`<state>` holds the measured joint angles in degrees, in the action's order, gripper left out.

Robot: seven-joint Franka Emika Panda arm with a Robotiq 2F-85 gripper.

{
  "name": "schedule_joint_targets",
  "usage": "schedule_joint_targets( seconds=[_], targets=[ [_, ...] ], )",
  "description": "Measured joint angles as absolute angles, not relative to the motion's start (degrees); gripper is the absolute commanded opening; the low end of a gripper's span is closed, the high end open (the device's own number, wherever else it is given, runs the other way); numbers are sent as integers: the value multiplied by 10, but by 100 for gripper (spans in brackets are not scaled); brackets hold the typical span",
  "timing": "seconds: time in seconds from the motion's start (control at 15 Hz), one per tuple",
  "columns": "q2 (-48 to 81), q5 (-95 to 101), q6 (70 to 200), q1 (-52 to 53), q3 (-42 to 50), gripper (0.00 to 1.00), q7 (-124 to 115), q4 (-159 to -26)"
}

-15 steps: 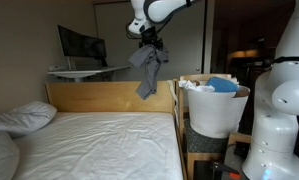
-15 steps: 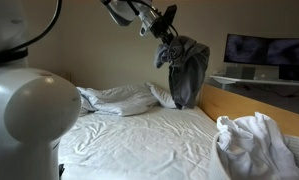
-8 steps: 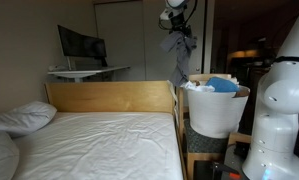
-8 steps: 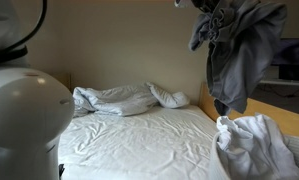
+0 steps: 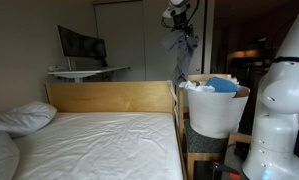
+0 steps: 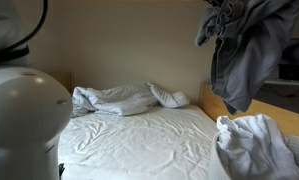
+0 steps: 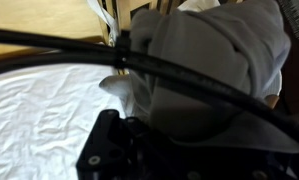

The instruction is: Put the shirts on the bed into the basket

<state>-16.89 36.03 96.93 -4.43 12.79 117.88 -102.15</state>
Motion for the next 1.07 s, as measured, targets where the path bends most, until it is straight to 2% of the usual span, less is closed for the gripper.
schedule_joint_targets(
  seconds=[0.67, 1.07],
  targets=[
    [-166, 424, 989, -133, 235, 3, 1304, -1009],
    [-157, 486, 1067, -159, 248, 3, 1219, -1132]
  ],
)
